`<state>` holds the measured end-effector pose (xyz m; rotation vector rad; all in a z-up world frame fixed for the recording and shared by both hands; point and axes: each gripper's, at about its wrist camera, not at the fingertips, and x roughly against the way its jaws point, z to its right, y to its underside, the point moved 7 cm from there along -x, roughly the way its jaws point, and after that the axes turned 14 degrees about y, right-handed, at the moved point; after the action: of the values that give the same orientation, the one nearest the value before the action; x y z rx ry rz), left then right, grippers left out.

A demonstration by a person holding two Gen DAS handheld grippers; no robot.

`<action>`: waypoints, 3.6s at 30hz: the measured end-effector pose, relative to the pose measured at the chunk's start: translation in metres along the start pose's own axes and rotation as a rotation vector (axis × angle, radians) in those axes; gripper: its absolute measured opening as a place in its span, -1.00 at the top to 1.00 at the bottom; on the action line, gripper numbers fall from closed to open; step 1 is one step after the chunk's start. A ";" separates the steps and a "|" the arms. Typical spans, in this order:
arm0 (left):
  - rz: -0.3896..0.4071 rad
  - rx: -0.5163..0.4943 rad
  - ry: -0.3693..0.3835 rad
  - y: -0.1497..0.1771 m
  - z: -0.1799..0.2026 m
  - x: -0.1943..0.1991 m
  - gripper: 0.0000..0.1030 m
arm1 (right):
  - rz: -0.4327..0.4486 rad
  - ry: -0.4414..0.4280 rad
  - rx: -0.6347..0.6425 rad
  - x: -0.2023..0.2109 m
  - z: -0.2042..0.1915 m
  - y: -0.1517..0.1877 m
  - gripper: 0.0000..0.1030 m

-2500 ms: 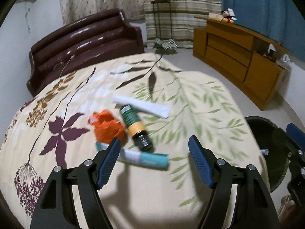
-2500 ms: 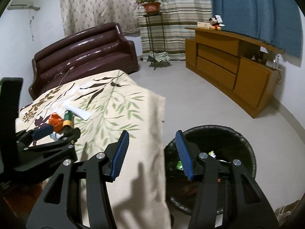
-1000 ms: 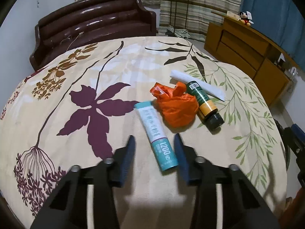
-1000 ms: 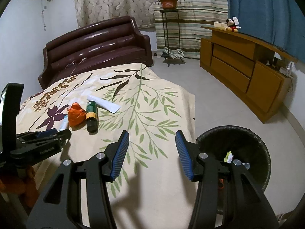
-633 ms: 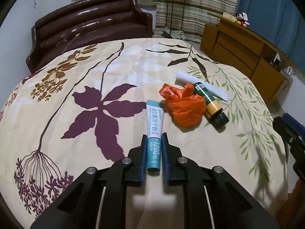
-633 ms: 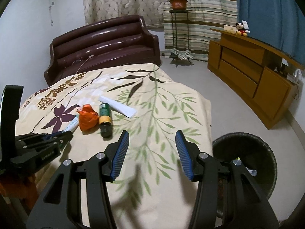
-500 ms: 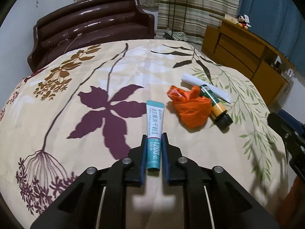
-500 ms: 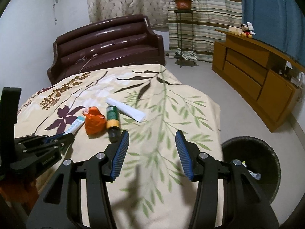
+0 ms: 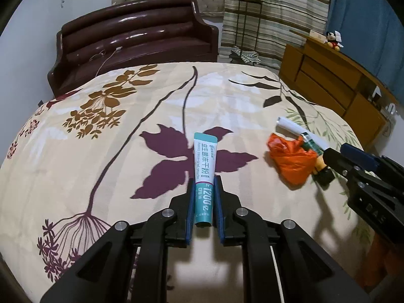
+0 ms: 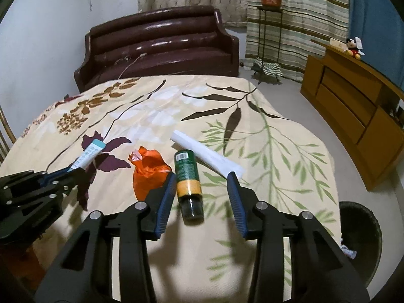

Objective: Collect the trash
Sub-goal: 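Grasp the green bottle with yellow band with right tool, then carry toothpaste tube and green bottle over the bin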

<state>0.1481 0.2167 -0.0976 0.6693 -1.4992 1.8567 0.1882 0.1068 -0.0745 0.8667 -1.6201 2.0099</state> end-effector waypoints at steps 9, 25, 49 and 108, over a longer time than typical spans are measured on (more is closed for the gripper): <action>0.008 0.021 -0.008 -0.001 -0.019 0.001 0.70 | -0.065 -0.005 0.032 -0.021 -0.014 -0.001 0.40; 0.006 0.023 -0.006 -0.001 -0.021 0.001 0.70 | -0.062 0.006 0.031 -0.014 -0.017 0.006 0.55; 0.034 -0.061 0.058 0.013 0.045 0.020 0.70 | 0.019 0.062 -0.094 0.054 0.045 0.036 0.55; -0.017 -0.405 0.288 0.021 0.326 -0.070 0.70 | 0.032 0.414 -0.395 0.076 0.298 0.117 0.55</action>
<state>0.1744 -0.1164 -0.0925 0.2127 -1.5983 1.4947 0.1183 -0.2151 -0.0670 0.2611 -1.6995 1.6597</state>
